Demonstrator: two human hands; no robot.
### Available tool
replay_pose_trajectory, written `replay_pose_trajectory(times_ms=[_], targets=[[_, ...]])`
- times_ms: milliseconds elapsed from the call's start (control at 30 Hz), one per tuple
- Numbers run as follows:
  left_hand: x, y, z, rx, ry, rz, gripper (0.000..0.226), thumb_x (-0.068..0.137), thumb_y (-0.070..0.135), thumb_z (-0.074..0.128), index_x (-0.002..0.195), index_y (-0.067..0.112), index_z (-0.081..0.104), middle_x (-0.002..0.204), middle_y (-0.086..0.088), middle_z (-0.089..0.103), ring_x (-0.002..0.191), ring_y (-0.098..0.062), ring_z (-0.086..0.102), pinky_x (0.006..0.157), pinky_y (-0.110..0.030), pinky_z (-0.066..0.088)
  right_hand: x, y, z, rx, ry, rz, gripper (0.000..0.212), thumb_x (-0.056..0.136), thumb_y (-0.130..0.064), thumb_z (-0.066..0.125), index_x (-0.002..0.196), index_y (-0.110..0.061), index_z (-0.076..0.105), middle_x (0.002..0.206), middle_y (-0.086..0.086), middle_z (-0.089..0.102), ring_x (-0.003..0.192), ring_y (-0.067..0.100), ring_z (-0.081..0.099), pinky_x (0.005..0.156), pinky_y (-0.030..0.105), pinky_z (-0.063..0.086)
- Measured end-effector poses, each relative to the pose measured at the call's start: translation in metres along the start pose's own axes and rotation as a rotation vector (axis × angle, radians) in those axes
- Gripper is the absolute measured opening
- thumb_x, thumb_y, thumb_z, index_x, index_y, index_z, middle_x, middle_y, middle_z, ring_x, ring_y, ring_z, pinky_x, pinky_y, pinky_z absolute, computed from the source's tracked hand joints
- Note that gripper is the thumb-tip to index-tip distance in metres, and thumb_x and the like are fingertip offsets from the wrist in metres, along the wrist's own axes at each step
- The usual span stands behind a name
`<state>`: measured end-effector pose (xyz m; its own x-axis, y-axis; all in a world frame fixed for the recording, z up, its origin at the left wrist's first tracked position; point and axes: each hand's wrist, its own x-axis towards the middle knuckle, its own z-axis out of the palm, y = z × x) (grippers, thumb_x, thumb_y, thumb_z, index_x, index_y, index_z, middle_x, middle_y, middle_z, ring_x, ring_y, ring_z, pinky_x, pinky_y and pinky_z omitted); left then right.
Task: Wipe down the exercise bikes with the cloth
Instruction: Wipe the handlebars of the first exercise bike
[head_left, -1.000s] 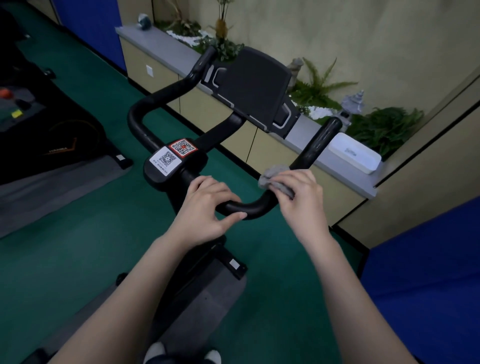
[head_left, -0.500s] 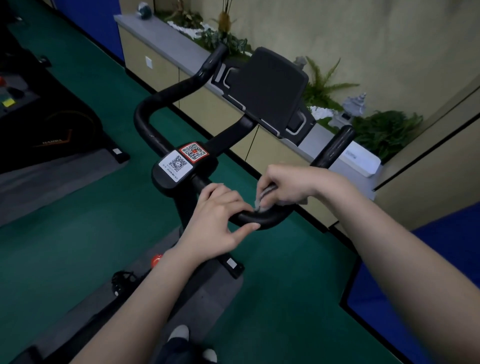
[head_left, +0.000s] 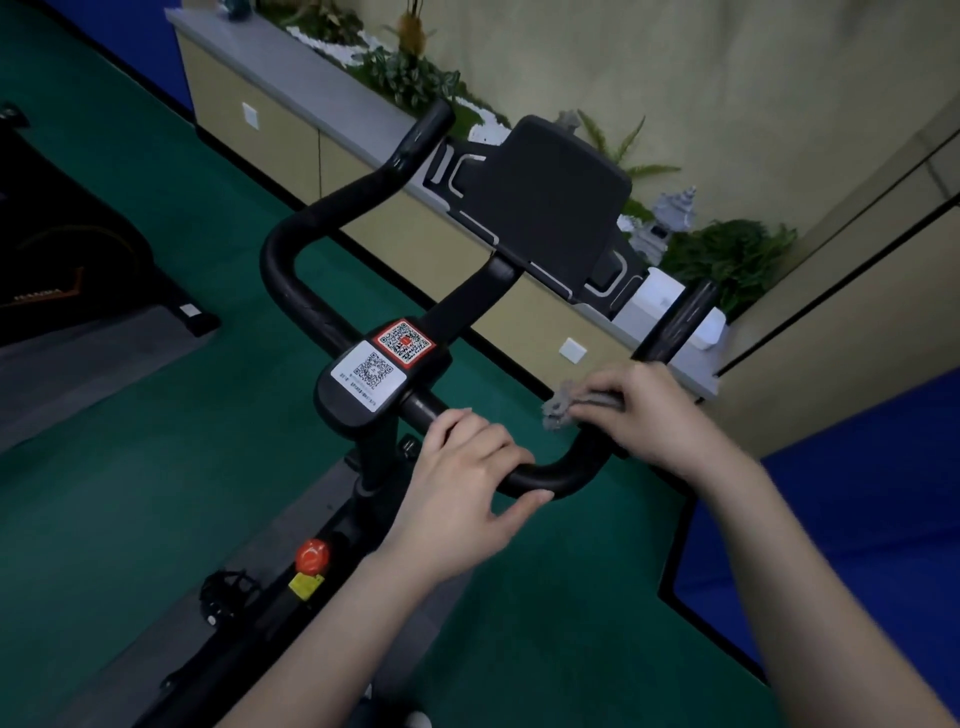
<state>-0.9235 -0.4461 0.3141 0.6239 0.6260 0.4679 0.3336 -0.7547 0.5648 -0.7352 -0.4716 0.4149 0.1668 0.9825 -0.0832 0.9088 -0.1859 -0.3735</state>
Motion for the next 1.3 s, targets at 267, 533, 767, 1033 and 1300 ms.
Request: replay_pose_trajectory(times_ms=[267,533,767,1033,1300], targets=[[0.0,-0.001,-0.001,0.012,-0.005,0.009,0.029,0.084,0.051,0.058,0.091,0.024,0.067,0.085,0.013,0.056,0.09,-0.011,0.052,0.112,-0.028,0.017,-0.046,-0.004,0.085,0.198,0.958,0.145,0.02,0.08,-0.002,0.071,0.1,-0.007,0.073,0.099,-0.002,0.065,0.098,0.02,0.058,0.09,0.01,0.042],[0.0,-0.001,-0.001,0.023,-0.021,0.009,0.029,0.086,0.051,0.057,0.093,0.025,0.067,0.087,0.014,0.056,0.093,-0.011,0.053,0.113,-0.03,0.017,-0.05,0.008,0.09,0.342,1.046,0.195,0.021,0.083,-0.001,0.068,0.103,-0.007,0.072,0.104,0.005,0.068,0.101,0.015,0.06,0.092,0.014,0.044],[0.004,0.01,-0.001,0.149,-0.011,0.011,0.045,0.088,0.059,0.052,0.101,0.02,0.07,0.092,0.01,0.06,0.097,-0.014,0.055,0.113,-0.043,0.023,-0.064,0.0,0.103,0.781,0.98,0.444,0.026,0.091,-0.022,0.059,0.113,-0.011,0.067,0.111,0.002,0.067,0.104,0.003,0.061,0.094,0.028,0.051],[0.009,0.032,0.016,0.214,-0.038,0.009,0.033,0.087,0.044,0.06,0.111,0.022,0.064,0.089,0.012,0.06,0.085,-0.015,0.057,0.09,-0.031,0.034,-0.069,-0.004,0.112,1.47,0.715,0.522,0.018,0.098,-0.008,0.048,0.104,-0.006,0.065,0.097,0.009,0.072,0.091,0.021,0.067,0.077,0.03,0.054],[0.009,0.034,0.016,0.225,-0.043,-0.018,0.033,0.089,0.045,0.055,0.113,0.024,0.063,0.089,0.013,0.059,0.082,-0.014,0.054,0.081,-0.03,0.033,-0.056,0.022,0.094,1.779,0.393,0.499,0.025,0.098,0.003,0.041,0.115,0.001,0.059,0.11,0.021,0.068,0.093,0.025,0.068,0.08,0.03,0.058]])
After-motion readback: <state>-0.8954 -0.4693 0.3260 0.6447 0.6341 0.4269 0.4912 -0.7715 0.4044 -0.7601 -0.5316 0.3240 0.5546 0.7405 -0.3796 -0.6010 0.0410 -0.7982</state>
